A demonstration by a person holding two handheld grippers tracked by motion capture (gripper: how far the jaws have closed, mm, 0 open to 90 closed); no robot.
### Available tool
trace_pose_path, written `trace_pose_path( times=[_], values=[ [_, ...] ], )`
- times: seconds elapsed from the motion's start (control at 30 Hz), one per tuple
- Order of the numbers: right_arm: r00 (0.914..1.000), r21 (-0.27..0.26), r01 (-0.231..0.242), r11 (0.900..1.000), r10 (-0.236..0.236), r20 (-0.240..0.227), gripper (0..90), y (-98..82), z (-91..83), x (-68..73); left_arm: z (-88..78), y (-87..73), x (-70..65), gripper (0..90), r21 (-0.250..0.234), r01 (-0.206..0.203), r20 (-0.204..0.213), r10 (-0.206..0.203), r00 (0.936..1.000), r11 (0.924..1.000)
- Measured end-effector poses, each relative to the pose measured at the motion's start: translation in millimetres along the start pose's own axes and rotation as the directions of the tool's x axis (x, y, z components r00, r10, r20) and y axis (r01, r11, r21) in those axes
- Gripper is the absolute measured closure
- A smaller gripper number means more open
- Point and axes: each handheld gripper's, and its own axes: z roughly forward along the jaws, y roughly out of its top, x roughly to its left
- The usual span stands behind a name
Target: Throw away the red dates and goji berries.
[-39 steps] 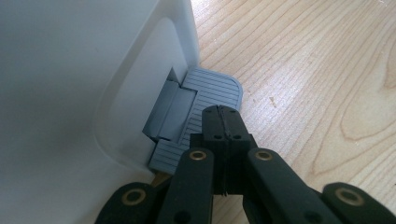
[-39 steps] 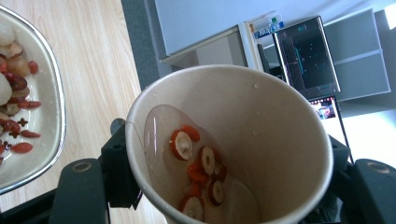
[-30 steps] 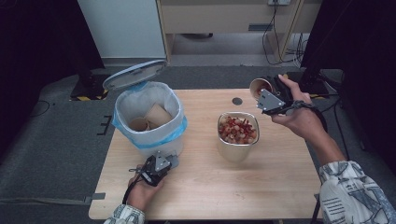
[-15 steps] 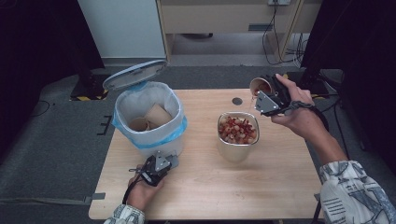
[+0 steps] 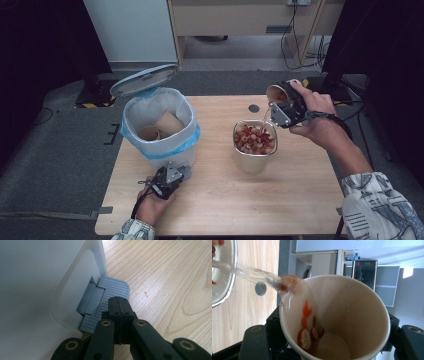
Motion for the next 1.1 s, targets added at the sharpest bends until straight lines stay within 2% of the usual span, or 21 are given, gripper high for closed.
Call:
trace_pose_path(
  times=[0.1,0.5,0.63,0.7,0.83,0.93,0.97,1.1],
  values=[
    [0.9998,0.0,0.017,1.0,-0.017,-0.003,29.9,2.1,1.3,0.8,0.0,0.0,0.1,90.0,0.0,0.0,0.0,0.0,1.0,1.0],
    [0.9998,0.001,0.019,1.0,-0.019,-0.005,29.9,3.3,3.5,2.5,0.0,0.0,0.0,90.0,0.0,0.0,0.0,0.0,1.0,1.0],
    [0.999,0.007,0.045,0.999,-0.045,0.001,29.9,4.9,1.8,2.9,0.0,0.0,0.0,90.0,0.0,0.0,0.0,0.0,1.0,1.0],
    [0.9964,0.021,0.083,0.996,-0.084,0.011,29.9,6.7,1.4,3.7,-0.1,0.1,0.0,90.0,0.001,0.0,0.0,0.0,1.0,1.0],
    [0.9833,0.056,0.179,0.982,-0.18,0.022,29.9,12.8,1.8,8.8,0.0,0.0,-0.1,90.0,0.0,0.0,0.0,0.0,1.0,1.0],
    [0.9688,0.068,0.242,0.968,-0.245,0.035,30.1,16.7,2.9,12.5,0.0,0.0,0.0,90.0,0.0,0.0,0.0,0.0,1.0,1.0],
    [0.9608,0.08,0.27,0.959,-0.274,0.041,30.1,18.3,2.5,13.3,0.0,0.0,0.0,90.0,0.0,0.0,0.0,0.0,1.0,1.0],
    [0.9429,0.089,0.322,0.942,-0.328,0.057,30.5,23.1,1.9,15.1,0.0,0.0,-0.1,90.0,0.001,0.0,0.0,0.0,1.0,1.0]
  ],
)
